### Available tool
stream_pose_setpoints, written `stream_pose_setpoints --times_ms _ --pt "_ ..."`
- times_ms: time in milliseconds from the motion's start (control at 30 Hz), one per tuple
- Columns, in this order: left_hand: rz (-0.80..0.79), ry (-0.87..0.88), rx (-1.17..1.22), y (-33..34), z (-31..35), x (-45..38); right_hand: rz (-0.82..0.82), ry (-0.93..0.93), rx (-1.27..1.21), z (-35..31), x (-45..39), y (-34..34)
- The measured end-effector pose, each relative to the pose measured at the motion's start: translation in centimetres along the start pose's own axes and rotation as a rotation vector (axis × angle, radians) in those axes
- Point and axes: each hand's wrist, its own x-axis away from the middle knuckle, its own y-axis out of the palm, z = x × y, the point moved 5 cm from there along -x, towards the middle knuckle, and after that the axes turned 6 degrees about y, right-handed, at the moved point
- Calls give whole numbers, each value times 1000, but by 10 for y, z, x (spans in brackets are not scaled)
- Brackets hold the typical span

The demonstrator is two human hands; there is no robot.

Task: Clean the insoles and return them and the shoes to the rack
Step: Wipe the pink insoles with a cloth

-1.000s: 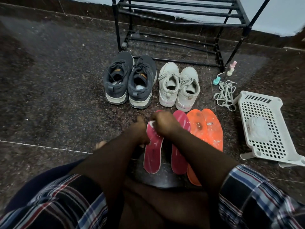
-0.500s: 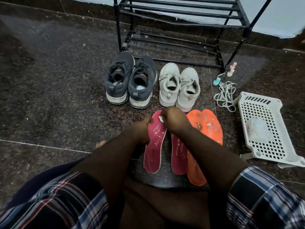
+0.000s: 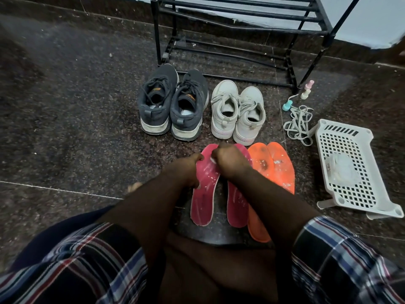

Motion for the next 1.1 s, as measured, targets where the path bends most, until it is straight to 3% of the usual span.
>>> stream_pose_setpoints --times_ms 100,300,433,533,667,800,867,1000,1100 --pt "-1 -6 3 0 -1 -1 3 81 -19 2 -5 -2" --pt "12 -8 -13 0 -3 -5 -125 -224 -67 -18 17 17" --pt "0 -16 -15 1 -4 -4 -25 -55 45 9 -3 4" --pt "8 -15 -13 0 -4 -3 -69 -63 53 -6 -1 7" --pt "18 -16 -14 -1 -4 -3 -189 -133 -103 -11 8 6" --pt "7 -17 -30 0 -6 -3 46 163 -458 22 -7 -21" --pt "9 -17 -31 -1 -7 -4 42 210 -540 27 -12 -22" --pt "28 -38 -31 -7 -11 -7 39 293 -534 25 -18 -20" --pt "29 -40 -51 -7 -12 -7 107 247 -354 18 -24 -23"
